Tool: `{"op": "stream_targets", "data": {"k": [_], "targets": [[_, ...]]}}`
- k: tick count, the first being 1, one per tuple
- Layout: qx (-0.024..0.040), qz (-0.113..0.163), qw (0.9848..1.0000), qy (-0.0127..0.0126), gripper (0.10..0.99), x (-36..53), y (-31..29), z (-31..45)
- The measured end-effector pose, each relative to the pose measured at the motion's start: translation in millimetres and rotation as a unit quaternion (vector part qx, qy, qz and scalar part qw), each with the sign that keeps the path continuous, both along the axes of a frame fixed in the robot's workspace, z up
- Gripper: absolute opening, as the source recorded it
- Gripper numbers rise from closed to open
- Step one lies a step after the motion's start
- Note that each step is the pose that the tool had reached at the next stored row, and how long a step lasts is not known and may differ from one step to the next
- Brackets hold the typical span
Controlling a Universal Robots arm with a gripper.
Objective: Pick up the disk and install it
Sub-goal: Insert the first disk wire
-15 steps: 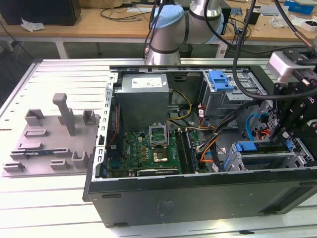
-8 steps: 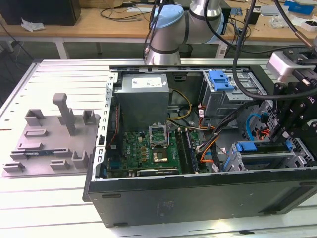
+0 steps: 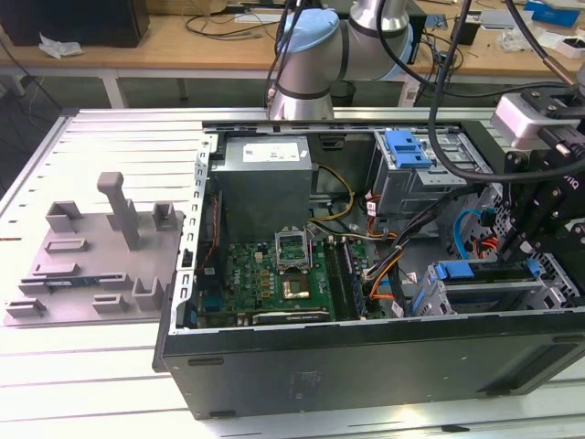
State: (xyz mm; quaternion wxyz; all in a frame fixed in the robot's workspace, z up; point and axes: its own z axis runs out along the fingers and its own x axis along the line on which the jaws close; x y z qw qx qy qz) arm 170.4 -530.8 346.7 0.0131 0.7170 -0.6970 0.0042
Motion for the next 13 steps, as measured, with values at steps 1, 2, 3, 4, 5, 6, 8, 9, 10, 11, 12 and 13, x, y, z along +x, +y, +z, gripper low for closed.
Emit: {"op": "stream_targets", "data": {"k": [1,2,3,4,5,6,8,9,10,11,12,13], "targets": [[0.0,0.0,1.0,0.0,0.169,0.0,0.1,-0.1],[0.0,0.0,1.0,0.0,0.169,0.0,0.1,-0.2],[0.0,0.0,1.0,0.0,0.169,0.0,0.1,-0.3],[0.0,0.0,1.0,0.0,0.169,0.0,0.2,-0.5],[0.0,0.0,1.0,0.0,0.169,0.0,0.2,-0.8],[-0.0001,0.0,1.0,0.0,0.169,0.0,0.2,-1.2],[0.0,0.0,1.0,0.0,0.169,0.0,0.2,-2.0],[0.0,0.0,1.0,0.0,0.169,0.0,0.2,-2.3],[0.0,0.0,1.0,0.0,0.169,0.0,0.2,-2.6],[0.0,0.0,1.0,0.0,0.169,0.0,0.2,-2.9],[0.0,0.0,1.0,0.0,0.169,0.0,0.2,-3.3],[0.0,0.0,1.0,0.0,0.169,0.0,0.2,-3.6]]}}
